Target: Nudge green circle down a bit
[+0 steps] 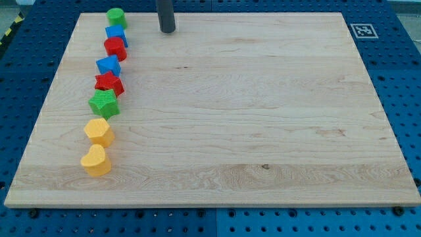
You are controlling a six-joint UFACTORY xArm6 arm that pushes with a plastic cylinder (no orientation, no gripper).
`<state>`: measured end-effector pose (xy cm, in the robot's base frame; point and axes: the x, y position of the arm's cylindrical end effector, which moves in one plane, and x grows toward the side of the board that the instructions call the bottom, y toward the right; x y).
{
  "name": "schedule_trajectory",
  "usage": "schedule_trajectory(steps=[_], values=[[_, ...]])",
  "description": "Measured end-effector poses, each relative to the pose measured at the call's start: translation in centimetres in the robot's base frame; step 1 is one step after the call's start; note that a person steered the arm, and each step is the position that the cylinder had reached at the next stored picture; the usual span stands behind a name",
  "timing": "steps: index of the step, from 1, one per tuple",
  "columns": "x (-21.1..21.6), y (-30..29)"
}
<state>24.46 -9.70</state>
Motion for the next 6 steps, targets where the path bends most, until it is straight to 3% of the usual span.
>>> schedule_trajectory(steps=[1, 3, 5, 6], values=[[0.0, 0.0], [-5.3, -1.6], [-5.3, -9.9], [-5.3, -10.5]])
